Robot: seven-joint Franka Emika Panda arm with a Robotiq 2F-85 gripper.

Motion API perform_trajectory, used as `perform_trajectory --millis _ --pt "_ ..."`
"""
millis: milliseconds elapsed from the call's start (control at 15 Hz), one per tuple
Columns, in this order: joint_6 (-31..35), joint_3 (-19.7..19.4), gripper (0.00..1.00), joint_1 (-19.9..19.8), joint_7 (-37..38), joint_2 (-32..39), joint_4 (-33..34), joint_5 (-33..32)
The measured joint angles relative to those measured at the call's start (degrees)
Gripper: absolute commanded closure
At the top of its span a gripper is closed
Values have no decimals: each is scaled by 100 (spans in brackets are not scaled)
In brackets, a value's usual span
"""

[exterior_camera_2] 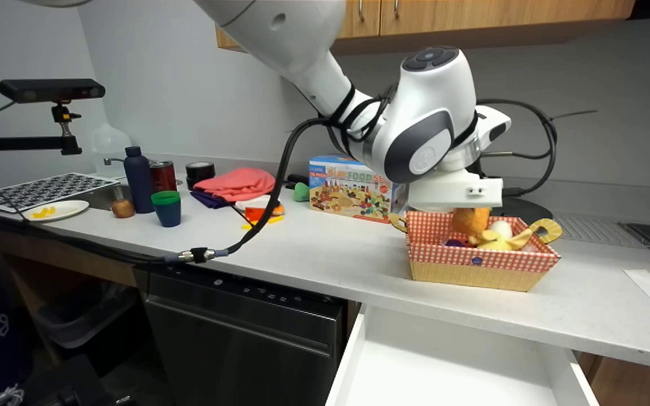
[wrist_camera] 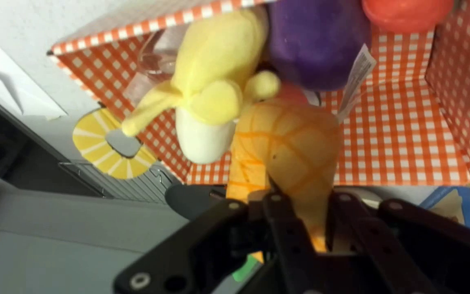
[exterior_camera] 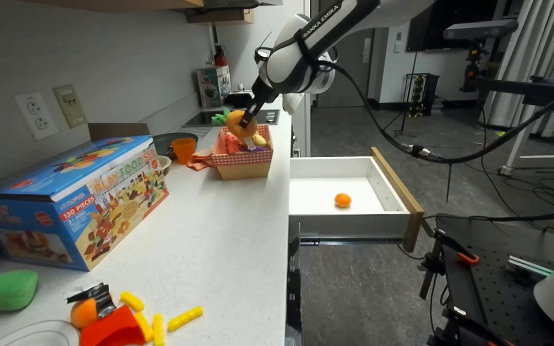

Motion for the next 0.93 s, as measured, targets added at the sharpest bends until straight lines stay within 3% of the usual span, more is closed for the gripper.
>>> perform_trajectory --millis 467,733,933 --pt "-89 357 1 -645 -400 257 87 146" --pt "262 914 0 -1303 -812 -240 -571 436" --pt "256 1026 0 -1675 -826 -688 -1307 459"
